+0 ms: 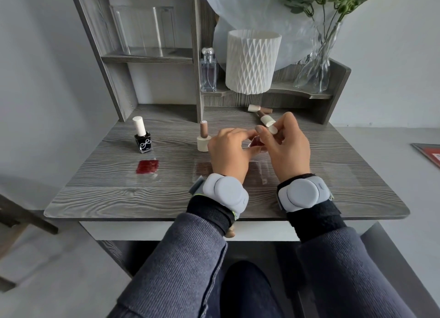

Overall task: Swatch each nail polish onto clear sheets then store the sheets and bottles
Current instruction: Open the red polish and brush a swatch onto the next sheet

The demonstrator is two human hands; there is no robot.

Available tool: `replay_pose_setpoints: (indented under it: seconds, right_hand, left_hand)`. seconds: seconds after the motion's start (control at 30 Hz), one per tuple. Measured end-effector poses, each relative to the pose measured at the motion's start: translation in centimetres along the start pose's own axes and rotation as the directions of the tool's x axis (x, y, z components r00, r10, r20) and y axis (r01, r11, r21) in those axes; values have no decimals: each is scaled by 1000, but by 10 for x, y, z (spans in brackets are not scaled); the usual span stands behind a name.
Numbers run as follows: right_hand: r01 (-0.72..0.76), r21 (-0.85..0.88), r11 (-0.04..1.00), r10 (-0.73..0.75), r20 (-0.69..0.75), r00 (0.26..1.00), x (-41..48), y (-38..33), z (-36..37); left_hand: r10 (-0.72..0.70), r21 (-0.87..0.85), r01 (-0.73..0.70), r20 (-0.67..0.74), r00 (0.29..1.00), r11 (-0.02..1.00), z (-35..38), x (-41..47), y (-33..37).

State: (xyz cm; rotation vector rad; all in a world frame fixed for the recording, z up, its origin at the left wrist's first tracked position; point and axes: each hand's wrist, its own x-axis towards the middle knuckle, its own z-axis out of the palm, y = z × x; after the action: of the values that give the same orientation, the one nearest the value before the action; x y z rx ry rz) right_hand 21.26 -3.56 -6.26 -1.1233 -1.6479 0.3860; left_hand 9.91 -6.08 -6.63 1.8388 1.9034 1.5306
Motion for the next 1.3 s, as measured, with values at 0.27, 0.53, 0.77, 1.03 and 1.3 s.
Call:
replay_pose_setpoints:
  seconds: [0.27,0.53,0.77,1.03,1.3]
  right_hand:
    - [41,62,997,-41,-1,999,2,1,-3]
    - [-125,4,992,125,-48,991,2,-3,-4]
    - [-219,-82,972,217,-31,976,2,-5,-5]
    - [-229,-139,963,233,12,972,3,-7,-5]
    - [-130,-143,981,138,45,989,3,-4,-2]
  left_hand:
    - [44,0,-45,28,999,999,3,1,-3]
    - [101,83,-91,-120,988,992,-1,4,1]
    - [127,46,-125,-61,990,991,-1,1,8]
    - [175,-39,-177,-37,984,984,0,1,7]
    - [90,-43,-92,-29,995,995,5,2,-3]
